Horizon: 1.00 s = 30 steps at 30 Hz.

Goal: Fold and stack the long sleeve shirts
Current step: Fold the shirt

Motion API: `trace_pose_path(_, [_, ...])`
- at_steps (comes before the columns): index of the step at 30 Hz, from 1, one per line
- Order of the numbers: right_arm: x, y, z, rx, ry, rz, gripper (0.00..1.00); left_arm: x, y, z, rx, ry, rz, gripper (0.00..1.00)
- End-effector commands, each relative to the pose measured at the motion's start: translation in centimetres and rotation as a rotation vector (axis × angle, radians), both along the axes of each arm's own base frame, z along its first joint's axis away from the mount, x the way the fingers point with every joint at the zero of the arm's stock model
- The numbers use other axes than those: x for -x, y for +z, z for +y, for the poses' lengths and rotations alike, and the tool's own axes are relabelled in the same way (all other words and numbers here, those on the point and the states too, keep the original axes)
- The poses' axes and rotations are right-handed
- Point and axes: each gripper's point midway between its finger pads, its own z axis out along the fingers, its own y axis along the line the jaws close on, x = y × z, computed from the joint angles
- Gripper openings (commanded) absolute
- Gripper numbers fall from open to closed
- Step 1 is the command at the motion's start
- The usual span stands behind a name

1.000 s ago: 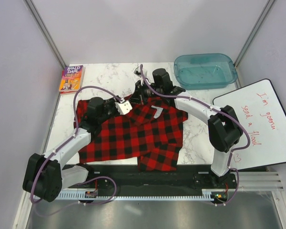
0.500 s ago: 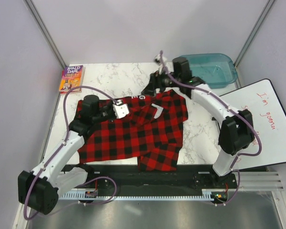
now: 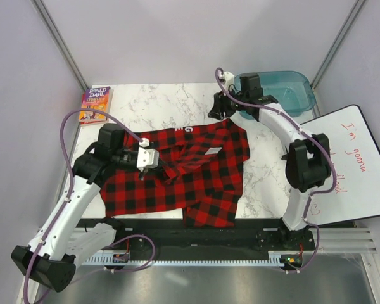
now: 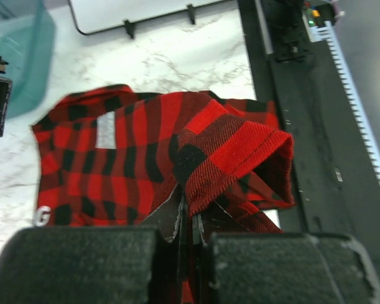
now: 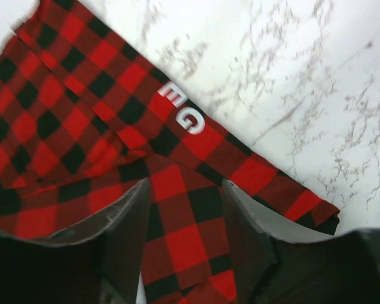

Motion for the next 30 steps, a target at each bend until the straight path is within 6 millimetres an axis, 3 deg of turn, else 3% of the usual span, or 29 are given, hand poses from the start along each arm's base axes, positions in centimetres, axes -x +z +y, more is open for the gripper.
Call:
trace_pose_path(1, [-2.1,-3.4,-0.7,0.101,-0.004,-0.021,0.50,2.4,0.2,0.1,0.000,-0.066,0.082,0.02])
trace_pose_path(6, [-2.2,-9.8,-2.0,0.225,-0.008,0.071,0.42,-0.6,-0.8,0.0,-0.042,0.102,0.241,0.02])
trace_pose_path(8, [-2.0,-12.3,-2.9,0.300,-0.001,0.103,0.40,-2.9,-1.2,0.2,-0.050,0.240,0.288,0.02])
trace_pose_path(11, [-1.9,-14.1,-4.1,0.379,-0.021,0.147,0.38,-6.1,-3.1,1.7,-0.084,0.444,0.343,0.02])
trace_pose_path(15, [-1.5,-14.8,-4.8,0.424,-0.014,0.176,0.35,-11.1,-5.1,5.2,-0.090,0.748,0.379,0.02])
trace_pose_path(20, [-1.3,-13.4,-4.6,0.415,0.005,0.160,0.36,-16.0,-7.8,10.9,-0.085,1.041,0.403,0.02])
trace_pose_path(23, [-1.3,-12.6,-4.6,0.416,0.010,0.153,0.37,-17.6,-10.0,14.3,-0.080,1.161,0.477,0.02])
trace_pose_path(25, [-1.2,-12.5,-4.6,0.420,0.015,0.153,0.38,-18.1,-11.3,15.2,-0.078,1.192,0.511,0.02])
trace_pose_path(26, [-1.2,-12.3,-4.6,0.420,0.015,0.153,0.38,-18.6,-12.7,17.1,-0.083,1.246,0.553,0.02])
trace_pose_path(30, [-1.2,-11.5,-4.3,0.407,0.022,0.143,0.39,-18.5,-16.4,18.3,-0.116,1.261,0.651,0.06])
